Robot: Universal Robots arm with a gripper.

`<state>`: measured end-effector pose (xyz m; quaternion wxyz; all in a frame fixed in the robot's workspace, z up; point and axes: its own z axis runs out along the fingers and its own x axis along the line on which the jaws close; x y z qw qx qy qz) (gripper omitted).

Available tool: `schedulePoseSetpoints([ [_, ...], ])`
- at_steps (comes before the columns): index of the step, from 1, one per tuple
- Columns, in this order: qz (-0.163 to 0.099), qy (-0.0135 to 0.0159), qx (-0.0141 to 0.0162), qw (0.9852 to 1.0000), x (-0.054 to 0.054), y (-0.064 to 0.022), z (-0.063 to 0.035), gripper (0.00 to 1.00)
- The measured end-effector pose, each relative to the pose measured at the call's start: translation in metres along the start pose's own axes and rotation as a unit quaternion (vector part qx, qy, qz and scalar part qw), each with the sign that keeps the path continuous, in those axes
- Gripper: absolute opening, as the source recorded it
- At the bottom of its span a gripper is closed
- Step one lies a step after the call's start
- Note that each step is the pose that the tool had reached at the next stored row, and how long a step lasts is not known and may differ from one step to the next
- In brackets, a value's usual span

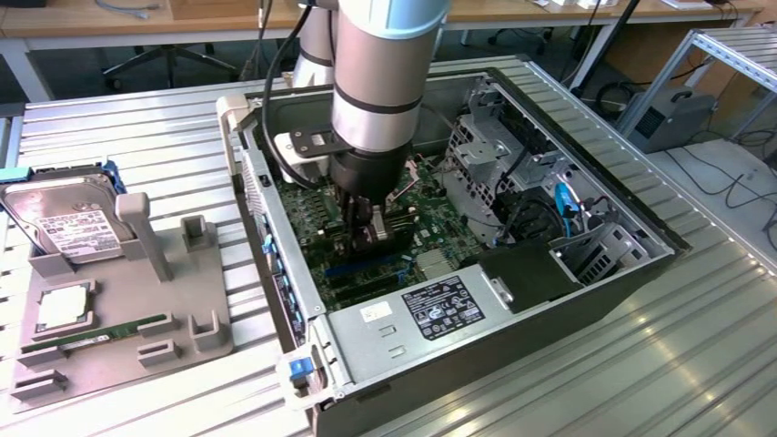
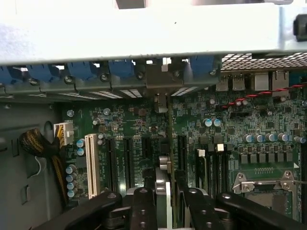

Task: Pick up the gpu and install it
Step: 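Insert the gpu into the slot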

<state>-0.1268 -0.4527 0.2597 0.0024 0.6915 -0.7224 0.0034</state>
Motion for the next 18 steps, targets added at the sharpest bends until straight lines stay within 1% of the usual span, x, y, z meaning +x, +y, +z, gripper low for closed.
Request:
schedulePoseSetpoints([
  [2,0.0,0.0019,0.0001,1.0,0.0,0.0001,0.0,0.27],
  [6,0.001,0.008,0.0005,1.0,-0.0001,0.0003,-0.0004,0.27],
  [12,0.001,0.0134,0.0008,0.9999,-0.0023,0.0005,-0.0042,0.27],
  [15,0.001,0.0135,0.0008,0.9999,-0.004,0.0008,-0.0042,0.27],
  [18,0.001,0.0135,0.0008,0.9999,-0.004,0.0036,-0.0042,0.27],
])
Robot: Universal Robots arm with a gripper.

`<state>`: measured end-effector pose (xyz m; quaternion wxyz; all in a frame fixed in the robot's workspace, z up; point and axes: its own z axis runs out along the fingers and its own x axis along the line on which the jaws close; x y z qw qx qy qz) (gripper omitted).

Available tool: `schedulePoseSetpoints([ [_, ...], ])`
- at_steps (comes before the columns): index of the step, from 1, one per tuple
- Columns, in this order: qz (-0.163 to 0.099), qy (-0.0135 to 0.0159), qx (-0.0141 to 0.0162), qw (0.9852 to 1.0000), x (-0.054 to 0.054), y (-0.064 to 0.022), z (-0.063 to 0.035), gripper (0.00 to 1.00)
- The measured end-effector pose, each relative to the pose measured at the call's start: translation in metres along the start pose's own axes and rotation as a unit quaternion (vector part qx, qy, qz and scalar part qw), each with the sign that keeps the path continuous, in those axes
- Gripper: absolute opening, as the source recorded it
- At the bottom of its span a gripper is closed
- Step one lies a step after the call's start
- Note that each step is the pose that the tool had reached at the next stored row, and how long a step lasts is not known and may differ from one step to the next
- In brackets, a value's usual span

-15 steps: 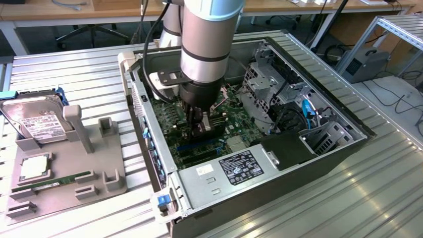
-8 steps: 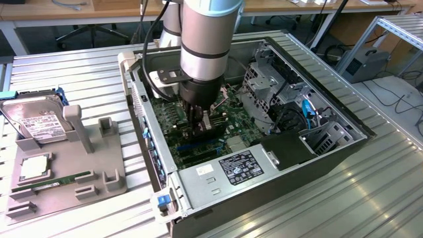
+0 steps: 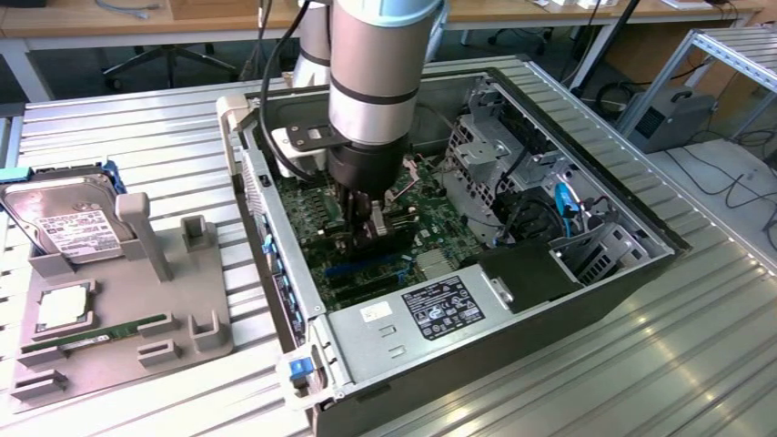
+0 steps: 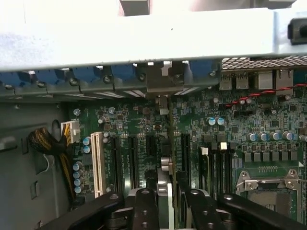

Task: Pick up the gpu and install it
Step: 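Insert the gpu into the slot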

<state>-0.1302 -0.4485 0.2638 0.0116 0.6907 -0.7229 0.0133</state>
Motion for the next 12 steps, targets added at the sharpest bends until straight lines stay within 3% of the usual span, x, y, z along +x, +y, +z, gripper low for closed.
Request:
schedulePoseSetpoints([
  [12,-0.001,-0.0005,0.0,1.0,-0.0016,0.0026,0.0013,0.27],
])
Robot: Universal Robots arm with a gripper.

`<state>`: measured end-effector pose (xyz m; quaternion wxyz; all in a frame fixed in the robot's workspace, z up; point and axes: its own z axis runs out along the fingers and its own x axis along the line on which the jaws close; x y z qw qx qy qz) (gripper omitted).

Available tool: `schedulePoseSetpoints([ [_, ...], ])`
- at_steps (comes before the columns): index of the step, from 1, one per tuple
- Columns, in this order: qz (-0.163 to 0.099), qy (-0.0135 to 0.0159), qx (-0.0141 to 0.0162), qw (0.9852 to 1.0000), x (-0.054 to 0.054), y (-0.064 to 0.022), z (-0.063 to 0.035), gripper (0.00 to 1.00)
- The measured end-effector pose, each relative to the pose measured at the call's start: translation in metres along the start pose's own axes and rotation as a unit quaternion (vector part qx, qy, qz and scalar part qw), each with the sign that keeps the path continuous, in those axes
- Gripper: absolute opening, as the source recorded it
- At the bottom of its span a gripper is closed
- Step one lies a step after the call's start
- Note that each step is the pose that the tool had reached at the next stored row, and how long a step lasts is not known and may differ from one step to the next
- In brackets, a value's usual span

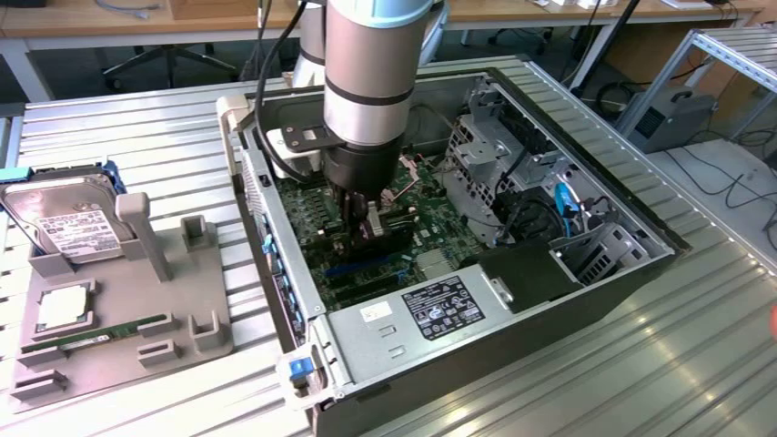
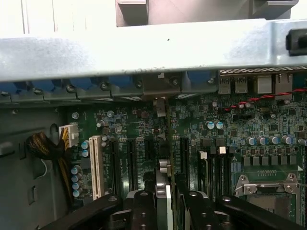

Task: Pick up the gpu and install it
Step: 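Insert the gpu into the slot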

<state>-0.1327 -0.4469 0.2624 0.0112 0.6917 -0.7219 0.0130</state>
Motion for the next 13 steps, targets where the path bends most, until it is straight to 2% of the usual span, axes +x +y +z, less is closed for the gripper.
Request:
schedulePoseSetpoints([
  [13,-0.006,-0.0001,0.0002,1.0,-0.0004,0.0,0.0015,0.27],
])
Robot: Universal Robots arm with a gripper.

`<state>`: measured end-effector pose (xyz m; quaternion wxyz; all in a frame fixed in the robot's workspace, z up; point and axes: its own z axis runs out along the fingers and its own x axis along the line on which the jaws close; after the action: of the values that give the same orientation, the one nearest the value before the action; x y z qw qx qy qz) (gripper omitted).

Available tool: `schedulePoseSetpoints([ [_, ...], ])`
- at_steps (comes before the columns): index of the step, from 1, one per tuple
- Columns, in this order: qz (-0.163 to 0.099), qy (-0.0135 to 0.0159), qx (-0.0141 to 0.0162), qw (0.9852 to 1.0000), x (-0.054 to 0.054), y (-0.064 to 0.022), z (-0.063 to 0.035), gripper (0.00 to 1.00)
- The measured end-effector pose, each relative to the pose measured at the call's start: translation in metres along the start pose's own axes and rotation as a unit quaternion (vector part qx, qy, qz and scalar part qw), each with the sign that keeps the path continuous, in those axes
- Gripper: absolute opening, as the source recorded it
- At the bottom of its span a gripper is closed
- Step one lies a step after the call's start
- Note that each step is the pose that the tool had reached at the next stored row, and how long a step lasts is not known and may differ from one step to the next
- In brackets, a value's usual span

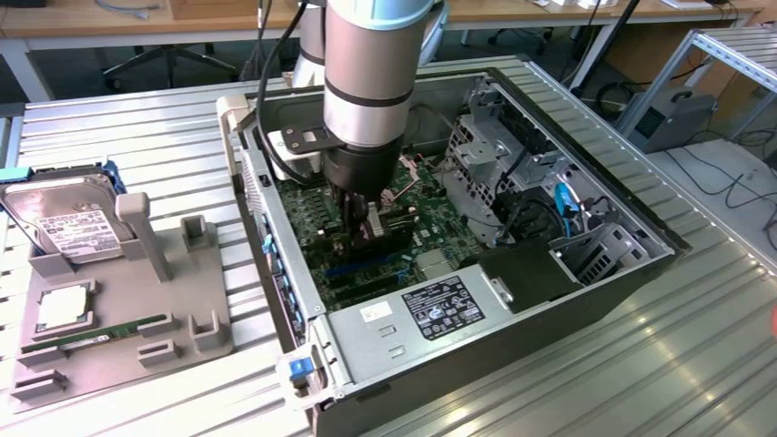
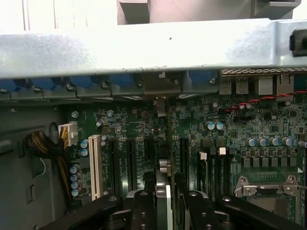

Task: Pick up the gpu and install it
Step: 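Insert the gpu into the slot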

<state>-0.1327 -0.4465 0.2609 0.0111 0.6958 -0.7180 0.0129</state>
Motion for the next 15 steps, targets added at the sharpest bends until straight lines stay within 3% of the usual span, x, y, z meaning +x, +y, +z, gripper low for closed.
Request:
schedulePoseSetpoints([
  [10,0.0,-0.0001,0.0,1.0,-0.0002,-0.0002,0.0028,0.27],
  [15,0.0,-0.0024,-0.0002,1.0,-0.0003,-0.0003,0.0048,0.27],
])
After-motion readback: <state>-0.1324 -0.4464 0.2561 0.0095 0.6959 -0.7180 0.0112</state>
